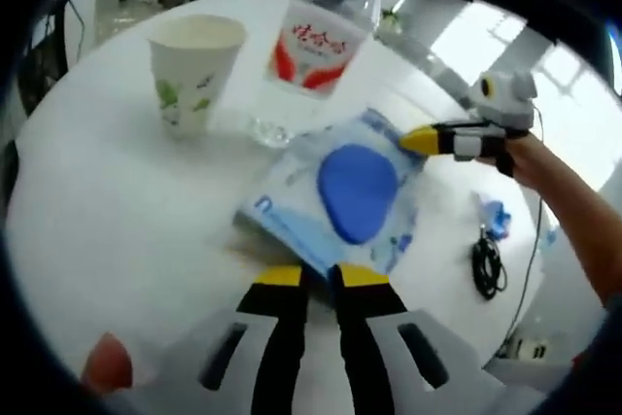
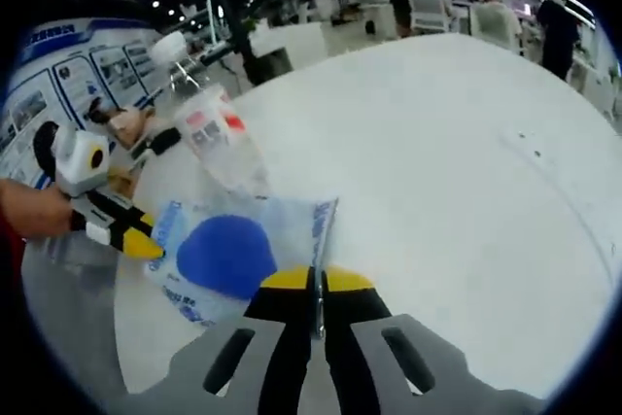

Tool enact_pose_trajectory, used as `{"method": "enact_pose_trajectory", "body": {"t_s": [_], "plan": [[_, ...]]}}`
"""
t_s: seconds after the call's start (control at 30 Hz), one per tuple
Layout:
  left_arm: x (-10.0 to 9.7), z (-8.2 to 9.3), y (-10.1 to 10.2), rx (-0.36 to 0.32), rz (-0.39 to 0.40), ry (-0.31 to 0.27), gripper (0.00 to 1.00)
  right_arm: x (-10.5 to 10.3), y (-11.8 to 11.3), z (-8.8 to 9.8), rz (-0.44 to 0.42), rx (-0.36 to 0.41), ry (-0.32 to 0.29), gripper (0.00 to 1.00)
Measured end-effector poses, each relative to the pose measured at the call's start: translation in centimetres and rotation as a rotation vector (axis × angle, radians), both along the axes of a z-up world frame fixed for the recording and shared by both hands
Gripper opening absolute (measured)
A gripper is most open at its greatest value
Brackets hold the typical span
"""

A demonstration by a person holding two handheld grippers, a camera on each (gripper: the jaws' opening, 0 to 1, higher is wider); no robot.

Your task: Arrange the tabletop items into an orderly group along one side of the table until the central work area is clear of visible clutter.

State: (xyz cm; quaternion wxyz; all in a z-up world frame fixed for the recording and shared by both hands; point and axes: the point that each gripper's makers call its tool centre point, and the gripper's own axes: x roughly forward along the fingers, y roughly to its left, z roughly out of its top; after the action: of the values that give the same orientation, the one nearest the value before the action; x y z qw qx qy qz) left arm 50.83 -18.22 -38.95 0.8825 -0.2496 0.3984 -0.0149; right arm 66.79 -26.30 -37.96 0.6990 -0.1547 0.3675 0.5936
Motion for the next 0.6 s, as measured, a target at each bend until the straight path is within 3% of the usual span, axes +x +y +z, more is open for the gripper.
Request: {"method": "enact_pose_trajectory", "body": {"t_s": [0.27, 0.6], "plan": [[0.2, 1.1, -0.4, 0.011, -0.037, -0.017, 0.00, -0.5, -1.6, 2.5, -0.034, 0.034, -0.006, 0.02], [1.6, 3.5, -1.6, 0.041, -0.127, -0.050, 0.00, -1.1, -5.4, 5.3, -0.101, 0.047, -0.055, 0.02]]}}
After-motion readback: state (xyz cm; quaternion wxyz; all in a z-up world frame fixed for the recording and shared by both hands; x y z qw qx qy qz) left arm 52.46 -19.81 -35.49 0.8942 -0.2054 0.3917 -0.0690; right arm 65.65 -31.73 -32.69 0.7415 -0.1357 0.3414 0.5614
